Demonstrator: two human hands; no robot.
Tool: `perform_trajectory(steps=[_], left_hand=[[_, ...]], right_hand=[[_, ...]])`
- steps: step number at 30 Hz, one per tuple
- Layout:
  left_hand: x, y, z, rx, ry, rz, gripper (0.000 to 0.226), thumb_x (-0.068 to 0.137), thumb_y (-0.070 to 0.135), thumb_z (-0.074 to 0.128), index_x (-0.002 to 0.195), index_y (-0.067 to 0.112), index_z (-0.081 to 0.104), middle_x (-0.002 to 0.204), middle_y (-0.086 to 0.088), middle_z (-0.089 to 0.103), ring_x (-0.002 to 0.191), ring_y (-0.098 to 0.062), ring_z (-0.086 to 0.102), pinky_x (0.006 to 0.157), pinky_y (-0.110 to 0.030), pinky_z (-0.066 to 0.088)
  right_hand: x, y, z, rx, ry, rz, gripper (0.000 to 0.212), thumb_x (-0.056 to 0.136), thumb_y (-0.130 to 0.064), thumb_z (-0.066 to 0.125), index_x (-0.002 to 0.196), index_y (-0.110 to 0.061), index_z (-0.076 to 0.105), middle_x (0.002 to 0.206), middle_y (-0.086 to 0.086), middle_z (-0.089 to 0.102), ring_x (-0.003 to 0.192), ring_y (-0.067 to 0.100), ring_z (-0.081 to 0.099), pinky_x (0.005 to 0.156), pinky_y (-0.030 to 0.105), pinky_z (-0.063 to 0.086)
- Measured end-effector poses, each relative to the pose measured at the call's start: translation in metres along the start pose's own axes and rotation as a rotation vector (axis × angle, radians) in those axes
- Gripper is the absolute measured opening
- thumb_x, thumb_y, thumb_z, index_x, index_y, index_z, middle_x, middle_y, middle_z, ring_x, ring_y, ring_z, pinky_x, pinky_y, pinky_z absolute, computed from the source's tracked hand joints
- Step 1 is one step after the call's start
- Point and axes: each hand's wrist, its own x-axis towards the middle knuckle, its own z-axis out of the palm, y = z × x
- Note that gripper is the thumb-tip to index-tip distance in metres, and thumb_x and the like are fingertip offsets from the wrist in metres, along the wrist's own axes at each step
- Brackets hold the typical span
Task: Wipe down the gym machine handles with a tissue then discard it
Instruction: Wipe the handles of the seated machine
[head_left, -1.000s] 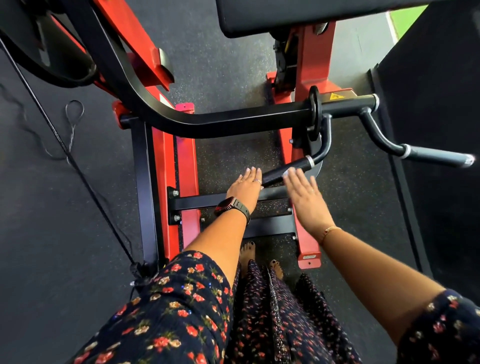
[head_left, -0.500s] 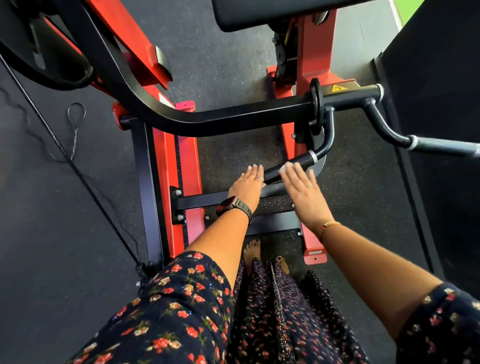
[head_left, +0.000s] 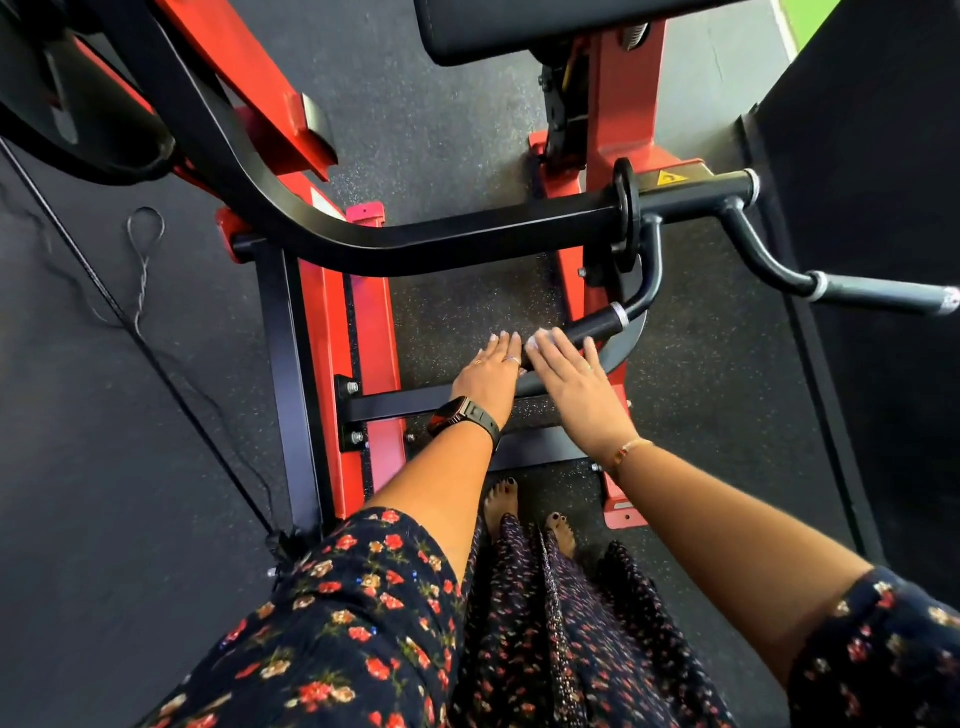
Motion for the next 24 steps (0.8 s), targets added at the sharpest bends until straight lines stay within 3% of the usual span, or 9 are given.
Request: perform_trajectory(steps=[3, 7, 10, 13, 16, 19, 24], left_hand=[[0.001, -0.001, -0.001, -0.007, -0.028, 0.014, 0.052, 0.107, 0.018, 0.024, 0.154, 0.006, 0.002, 0.162, -0.013, 0.004, 0.150, -0.023, 0.002, 0.119, -0.032, 0.007], [0.003, -0.003, 0.001, -0.040, -0.038, 0.021, 0.052, 0.107, 0.019, 0.025, 0.154, 0.007, 0.006, 0.162, -0.011, 0.007, 0.150, -0.021, 0.003, 0.119, -0.031, 0.011], [0.003, -0.006, 0.000, -0.052, -0.025, 0.032, 0.052, 0.107, 0.020, 0.027, 0.154, 0.009, 0.011, 0.162, -0.008, 0.012, 0.150, -0.019, 0.007, 0.117, -0.032, 0.017], [0.003, -0.005, -0.001, -0.047, -0.019, 0.029, 0.052, 0.106, 0.018, 0.029, 0.154, 0.010, 0.012, 0.162, -0.007, 0.012, 0.149, -0.019, 0.008, 0.117, -0.032, 0.017], [0.002, -0.004, 0.002, -0.050, -0.011, 0.011, 0.052, 0.106, 0.014, 0.027, 0.155, 0.010, 0.009, 0.162, -0.007, 0.010, 0.150, -0.018, 0.006, 0.118, -0.032, 0.016], [0.004, -0.004, 0.003, -0.035, -0.012, 0.013, 0.051, 0.107, 0.016, 0.026, 0.155, 0.009, 0.008, 0.162, -0.008, 0.009, 0.150, -0.019, 0.005, 0.117, -0.033, 0.017], [0.003, -0.005, 0.001, -0.050, -0.010, 0.017, 0.051, 0.107, 0.018, 0.026, 0.155, 0.011, 0.009, 0.163, -0.005, 0.009, 0.150, -0.016, 0.004, 0.116, -0.031, 0.020]], right_hand=[[-0.015, 0.034, 0.003, -0.035, 0.048, 0.108, 0.096, 0.063, 0.029, 0.052, 0.149, -0.006, 0.028, 0.155, 0.013, 0.026, 0.144, 0.029, 0.013, 0.112, 0.053, 0.004], [0.004, 0.053, -0.008, -0.050, 0.071, 0.195, 0.076, 0.073, 0.021, 0.054, 0.144, 0.001, 0.035, 0.150, 0.020, 0.036, 0.142, 0.038, 0.024, 0.112, 0.053, 0.008], [0.025, 0.039, -0.011, -0.007, 0.077, 0.213, 0.064, 0.080, 0.016, 0.048, 0.142, 0.004, 0.037, 0.149, 0.021, 0.037, 0.144, 0.038, 0.020, 0.114, 0.053, 0.001], [0.025, 0.011, -0.003, 0.093, 0.002, 0.070, 0.064, 0.086, 0.014, 0.039, 0.147, -0.001, 0.028, 0.156, 0.014, 0.025, 0.147, 0.029, 0.008, 0.114, 0.044, -0.009], [-0.002, 0.000, 0.011, 0.164, 0.066, -0.032, 0.079, 0.071, 0.026, 0.047, 0.144, 0.002, 0.035, 0.152, 0.018, 0.031, 0.144, 0.033, 0.019, 0.114, 0.050, 0.005], [-0.019, 0.025, 0.020, 0.175, 0.109, 0.096, 0.095, 0.061, 0.032, 0.049, 0.147, -0.004, 0.030, 0.154, 0.015, 0.028, 0.144, 0.031, 0.016, 0.113, 0.052, 0.008], [0.007, 0.047, 0.000, 0.106, 0.125, 0.181, 0.075, 0.074, 0.024, 0.048, 0.144, 0.002, 0.034, 0.151, 0.019, 0.033, 0.143, 0.039, 0.019, 0.115, 0.051, 0.006]])
